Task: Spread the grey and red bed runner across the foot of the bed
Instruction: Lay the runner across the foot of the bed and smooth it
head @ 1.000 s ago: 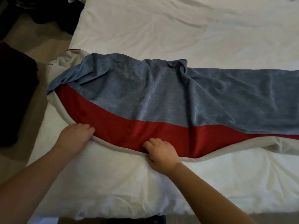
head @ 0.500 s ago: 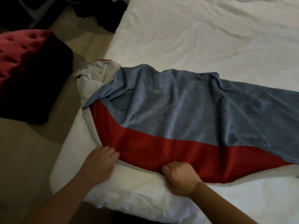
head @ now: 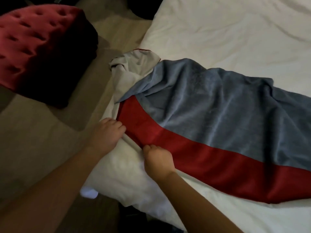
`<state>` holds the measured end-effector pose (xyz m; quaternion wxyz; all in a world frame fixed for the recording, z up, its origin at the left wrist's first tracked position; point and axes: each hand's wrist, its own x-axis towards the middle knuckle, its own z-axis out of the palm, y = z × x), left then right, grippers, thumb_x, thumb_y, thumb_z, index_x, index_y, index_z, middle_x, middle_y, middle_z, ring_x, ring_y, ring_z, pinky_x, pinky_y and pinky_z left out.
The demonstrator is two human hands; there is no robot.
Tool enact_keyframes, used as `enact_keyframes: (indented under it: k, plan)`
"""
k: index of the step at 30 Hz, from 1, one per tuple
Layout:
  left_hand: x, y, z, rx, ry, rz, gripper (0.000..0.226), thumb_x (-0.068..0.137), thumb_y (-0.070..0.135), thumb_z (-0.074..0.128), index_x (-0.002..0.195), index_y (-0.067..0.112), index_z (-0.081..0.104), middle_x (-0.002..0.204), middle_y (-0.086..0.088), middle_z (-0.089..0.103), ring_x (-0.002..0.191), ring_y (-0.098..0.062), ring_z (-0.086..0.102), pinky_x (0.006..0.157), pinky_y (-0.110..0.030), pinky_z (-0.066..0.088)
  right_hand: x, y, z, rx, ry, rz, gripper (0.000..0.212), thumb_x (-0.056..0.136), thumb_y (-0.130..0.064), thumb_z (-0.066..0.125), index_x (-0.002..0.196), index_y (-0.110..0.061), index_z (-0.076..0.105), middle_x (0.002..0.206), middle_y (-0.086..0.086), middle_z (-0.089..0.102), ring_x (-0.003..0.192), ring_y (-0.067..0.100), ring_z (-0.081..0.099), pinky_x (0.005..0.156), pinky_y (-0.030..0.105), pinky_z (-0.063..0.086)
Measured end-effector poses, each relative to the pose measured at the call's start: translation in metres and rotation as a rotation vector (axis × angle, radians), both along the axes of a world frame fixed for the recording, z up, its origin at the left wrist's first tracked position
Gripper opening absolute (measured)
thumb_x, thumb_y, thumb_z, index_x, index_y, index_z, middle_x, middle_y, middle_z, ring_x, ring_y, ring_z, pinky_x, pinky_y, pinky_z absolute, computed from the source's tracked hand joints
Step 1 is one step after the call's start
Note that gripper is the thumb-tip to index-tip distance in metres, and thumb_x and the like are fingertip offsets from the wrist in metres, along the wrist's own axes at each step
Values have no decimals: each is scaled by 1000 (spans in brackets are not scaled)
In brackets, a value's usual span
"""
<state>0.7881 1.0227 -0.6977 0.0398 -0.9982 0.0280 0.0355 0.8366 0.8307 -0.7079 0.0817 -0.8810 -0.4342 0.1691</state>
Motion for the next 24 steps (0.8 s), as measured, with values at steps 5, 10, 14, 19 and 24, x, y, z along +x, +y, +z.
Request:
enact_keyframes:
  k: [5,10,14,19,24]
  plan:
    - [-49,1,-20,-130,-35,43,29,69,7,37,63,12,65,58,-4,57,52,-24,55,62,-31,50,-19,-1,-1,-56,-11,164,34,30,-24,81,52,-22,55,45,-6,51,32,12,45,38,15,19]
    - [-61,13,-13,-289,-20,74,34,72,18,39,80,16,72,75,1,66,70,-19,63,75,-31,53,4,20,14,79,-60,243,21,64,-35,72,61,-19,59,56,-2,57,42,17,52,39,19,33]
    - [-53,23,0,-362,-28,132,28,79,22,44,90,18,69,88,3,66,83,-17,62,78,-34,51,34,74,35,217,-160,215,11,74,-13,60,82,-12,67,73,5,62,60,25,58,43,26,43]
    - [-30,40,7,-297,-51,203,32,76,14,41,92,16,69,94,-2,67,94,-23,63,85,-35,51,59,144,47,184,-317,376,41,84,-19,31,106,-13,65,100,7,63,89,27,59,64,37,48]
    - [-16,68,-5,-200,-24,51,19,78,11,59,93,17,70,96,0,69,97,-20,64,87,-31,50,72,187,25,-39,-356,562,31,93,-19,36,118,-20,55,114,3,54,104,25,49,79,35,36]
